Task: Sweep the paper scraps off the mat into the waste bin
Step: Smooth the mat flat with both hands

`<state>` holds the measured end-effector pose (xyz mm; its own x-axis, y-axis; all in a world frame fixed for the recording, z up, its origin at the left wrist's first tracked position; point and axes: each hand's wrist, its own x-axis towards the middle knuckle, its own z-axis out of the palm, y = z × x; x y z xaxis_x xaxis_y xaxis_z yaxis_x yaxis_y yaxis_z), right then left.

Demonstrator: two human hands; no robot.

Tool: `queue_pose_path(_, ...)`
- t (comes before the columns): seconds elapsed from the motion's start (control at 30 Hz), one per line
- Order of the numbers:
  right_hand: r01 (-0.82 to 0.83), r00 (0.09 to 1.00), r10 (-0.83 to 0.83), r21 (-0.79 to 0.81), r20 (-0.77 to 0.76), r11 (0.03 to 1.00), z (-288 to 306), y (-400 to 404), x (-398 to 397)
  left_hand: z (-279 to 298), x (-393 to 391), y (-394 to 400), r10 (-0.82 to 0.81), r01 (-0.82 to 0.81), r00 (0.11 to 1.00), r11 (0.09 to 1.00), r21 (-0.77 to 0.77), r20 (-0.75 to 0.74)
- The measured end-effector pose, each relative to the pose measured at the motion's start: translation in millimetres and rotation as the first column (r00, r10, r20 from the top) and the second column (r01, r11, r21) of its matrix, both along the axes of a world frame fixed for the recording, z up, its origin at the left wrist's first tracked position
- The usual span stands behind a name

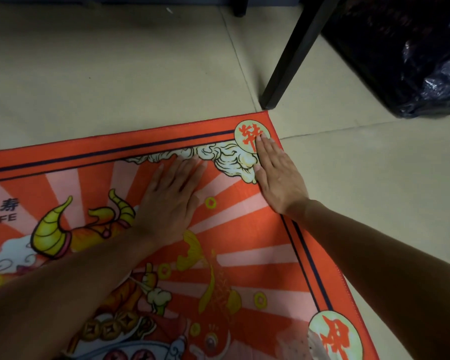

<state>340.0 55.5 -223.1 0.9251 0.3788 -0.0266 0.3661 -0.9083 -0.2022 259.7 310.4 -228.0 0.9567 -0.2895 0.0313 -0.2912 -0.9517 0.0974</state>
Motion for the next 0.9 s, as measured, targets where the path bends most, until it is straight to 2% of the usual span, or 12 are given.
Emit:
queue_pose_path(0.13, 0.017, 1.0, -0.017, 0.003, 0.019, 1.0, 0, 1, 1, -1, 2, -6, 0.027, -0.027, 1.0, 1.0, 0.001, 0.007)
queue_pose_path(0.2, 0.019, 1.0, -0.019, 0.008, 0.019, 1.0, -1, 1, 0, 0, -3, -32, 0.069, -0.068, 0.998, 0.996, -0.058, 0.006)
queue_pose_path(0.37, 0.024, 1.0, -0.024, 0.0, 0.019, 1.0, -1, 2, 0, -1, -25, -106, 0.048, -0.048, 0.999, 0.993, -0.107, 0.0)
queue_pose_path(0.6, 0.03, 1.0, -0.03, 0.022, -0.002, 0.999, 0, -3, -13, 1, -25, -106, 0.055, -0.055, 0.998, 0.996, -0.076, 0.0)
queue_pose_path(0.9, 0.038, 0.999, -0.038, -0.021, -0.021, 0.999, 5, -36, -108, -4, -23, -104, 0.062, -0.061, 0.998, 0.997, -0.047, 0.019)
